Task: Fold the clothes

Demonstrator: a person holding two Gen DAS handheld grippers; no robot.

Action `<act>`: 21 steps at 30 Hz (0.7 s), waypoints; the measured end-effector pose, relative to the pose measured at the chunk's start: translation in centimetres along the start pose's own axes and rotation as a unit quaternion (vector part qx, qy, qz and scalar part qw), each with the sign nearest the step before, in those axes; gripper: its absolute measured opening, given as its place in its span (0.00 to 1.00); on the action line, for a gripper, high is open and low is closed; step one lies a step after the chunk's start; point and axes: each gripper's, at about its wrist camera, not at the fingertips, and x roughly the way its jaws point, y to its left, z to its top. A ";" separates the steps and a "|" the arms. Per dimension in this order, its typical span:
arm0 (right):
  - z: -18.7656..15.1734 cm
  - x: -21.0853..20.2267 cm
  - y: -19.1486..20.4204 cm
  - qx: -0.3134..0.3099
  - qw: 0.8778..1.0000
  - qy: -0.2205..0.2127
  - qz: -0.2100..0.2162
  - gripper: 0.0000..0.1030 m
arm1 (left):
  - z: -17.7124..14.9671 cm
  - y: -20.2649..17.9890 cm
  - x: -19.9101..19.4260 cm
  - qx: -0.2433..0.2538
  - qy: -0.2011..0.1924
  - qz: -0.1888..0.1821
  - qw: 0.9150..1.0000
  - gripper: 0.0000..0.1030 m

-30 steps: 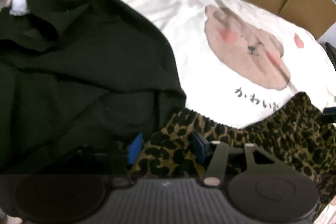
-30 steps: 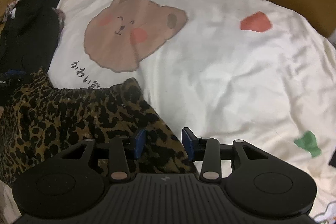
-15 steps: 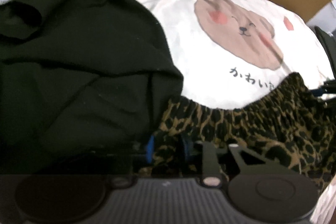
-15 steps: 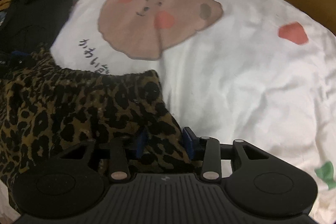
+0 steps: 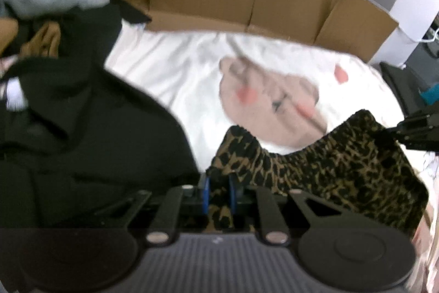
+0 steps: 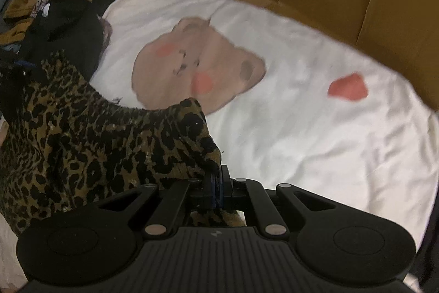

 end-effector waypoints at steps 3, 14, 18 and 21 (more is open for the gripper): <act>1.0 0.3 -0.6 -0.010 1.000 -0.001 -0.003 0.00 | 1.1 -1.1 0.4 0.007 -0.011 0.005 1.000 0.14; -0.1 -1.0 -1.3 0.054 0.999 -0.008 -0.004 0.00 | 2.8 -1.8 4.1 -0.010 0.041 0.014 0.999 0.14; -0.9 -1.3 -1.1 0.073 0.997 -0.016 -0.013 0.00 | 3.6 -2.5 3.8 0.004 0.054 0.016 0.998 0.14; -1.1 -1.9 -1.7 0.092 0.995 -0.032 -0.018 0.00 | 4.0 -3.0 4.0 0.021 0.052 0.010 0.998 0.14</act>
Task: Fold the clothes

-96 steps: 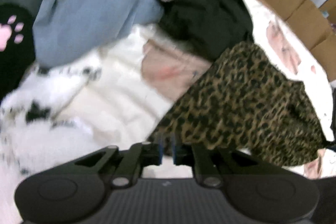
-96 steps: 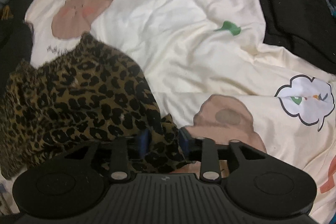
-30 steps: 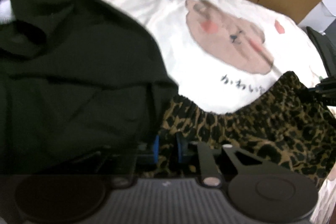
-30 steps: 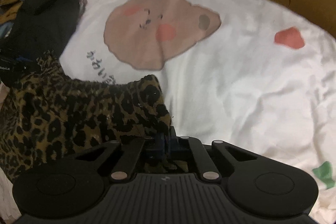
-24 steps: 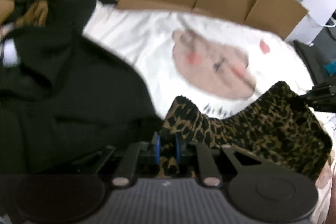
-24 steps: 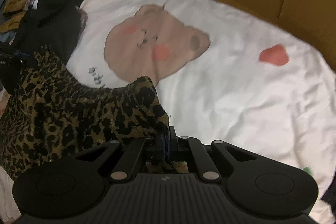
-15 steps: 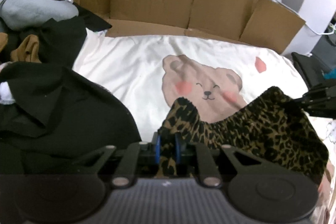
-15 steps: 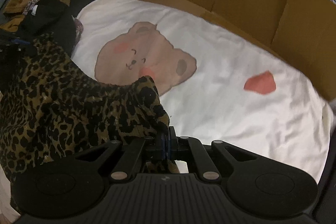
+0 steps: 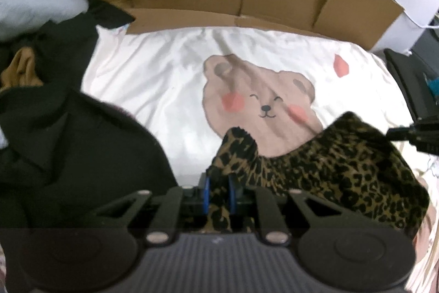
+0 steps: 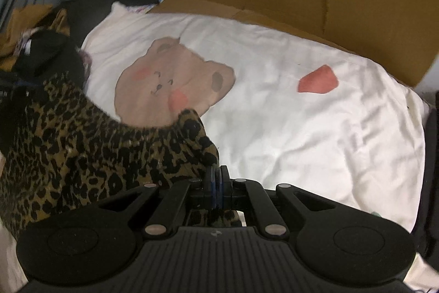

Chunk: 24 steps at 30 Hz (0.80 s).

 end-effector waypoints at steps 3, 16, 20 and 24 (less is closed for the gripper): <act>0.1 -0.2 -0.7 0.003 1.000 -0.015 -0.009 0.00 | 0.1 -0.2 0.4 0.010 -0.008 -0.008 1.000 0.14; -1.0 -2.7 -0.3 0.001 1.000 -0.004 -0.009 0.45 | 1.2 -0.7 -1.4 -0.012 0.009 0.003 1.000 0.14; -2.2 -2.4 -0.3 0.030 1.000 -0.002 0.002 0.45 | 2.5 -1.7 -2.2 0.007 0.032 0.011 0.999 0.14; -2.9 -1.7 -0.7 0.052 0.999 -0.009 0.008 0.45 | 3.1 -2.6 -2.2 0.027 0.039 0.007 0.999 0.14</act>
